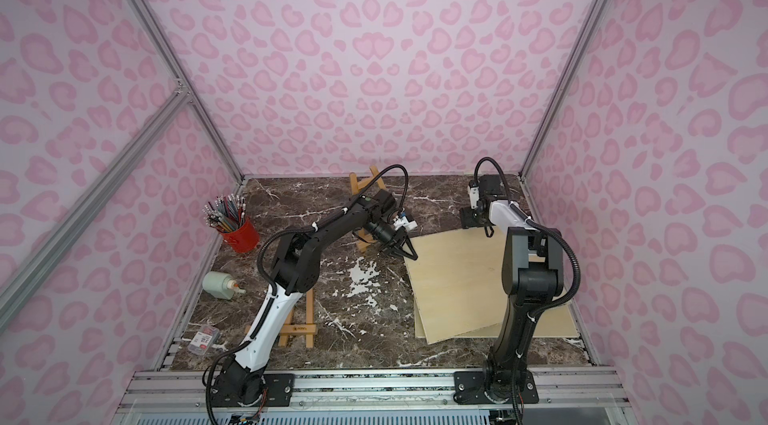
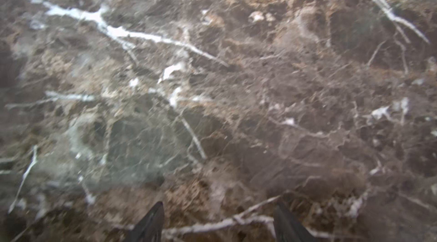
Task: Disassemble the easel
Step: Place the drawing board on the drawing board.
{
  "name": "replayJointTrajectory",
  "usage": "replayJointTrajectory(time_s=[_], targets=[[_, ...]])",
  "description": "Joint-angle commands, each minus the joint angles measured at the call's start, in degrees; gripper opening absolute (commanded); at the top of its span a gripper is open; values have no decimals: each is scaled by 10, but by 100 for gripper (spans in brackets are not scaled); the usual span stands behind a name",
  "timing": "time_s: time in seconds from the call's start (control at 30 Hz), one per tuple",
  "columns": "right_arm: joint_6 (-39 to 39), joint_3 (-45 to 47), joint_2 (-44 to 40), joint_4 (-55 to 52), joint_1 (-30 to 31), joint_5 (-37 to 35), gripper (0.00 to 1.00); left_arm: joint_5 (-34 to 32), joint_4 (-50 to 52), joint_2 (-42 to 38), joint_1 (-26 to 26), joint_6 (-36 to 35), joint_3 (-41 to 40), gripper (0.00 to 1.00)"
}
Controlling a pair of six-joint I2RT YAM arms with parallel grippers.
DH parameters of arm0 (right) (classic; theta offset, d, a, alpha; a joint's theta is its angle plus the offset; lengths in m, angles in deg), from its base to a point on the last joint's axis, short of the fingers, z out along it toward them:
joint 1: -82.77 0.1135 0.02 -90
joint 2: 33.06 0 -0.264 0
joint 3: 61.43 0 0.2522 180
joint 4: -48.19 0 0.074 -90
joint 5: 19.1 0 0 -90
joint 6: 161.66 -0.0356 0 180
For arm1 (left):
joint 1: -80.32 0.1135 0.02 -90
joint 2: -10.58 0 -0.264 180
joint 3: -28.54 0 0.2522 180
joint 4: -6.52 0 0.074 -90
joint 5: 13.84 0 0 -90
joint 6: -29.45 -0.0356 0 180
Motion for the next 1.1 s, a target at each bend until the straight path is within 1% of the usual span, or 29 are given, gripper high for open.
replayJointTrajectory(time_s=[0.0, 0.23, 0.37, 0.8, 0.9, 0.93, 0.97, 1.07], targets=[[-39, 39, -7, -149, 6, 8, 73, -373, -117, -12, 5, -22, 0, 2], [-45, 77, -27, -135, 15, 11, 73, -393, -121, 12, 4, -9, 31, 2], [-49, 78, -24, -124, 14, 9, 75, -409, -129, 20, 2, 0, 35, 2], [-56, 98, -41, -91, -4, 26, 77, -423, -157, -7, 0, 8, -3, 29], [-57, 101, -44, -86, -4, 28, 77, -425, -161, -11, -1, 9, -5, 34], [-58, 102, -44, -85, -5, 30, 77, -425, -162, -12, -2, 10, -5, 34], [-58, 104, -45, -83, -6, 31, 78, -427, -161, -13, -3, 11, -6, 40], [-58, 111, -47, -78, -8, 34, 78, -432, -166, -18, -5, 11, -12, 44]])
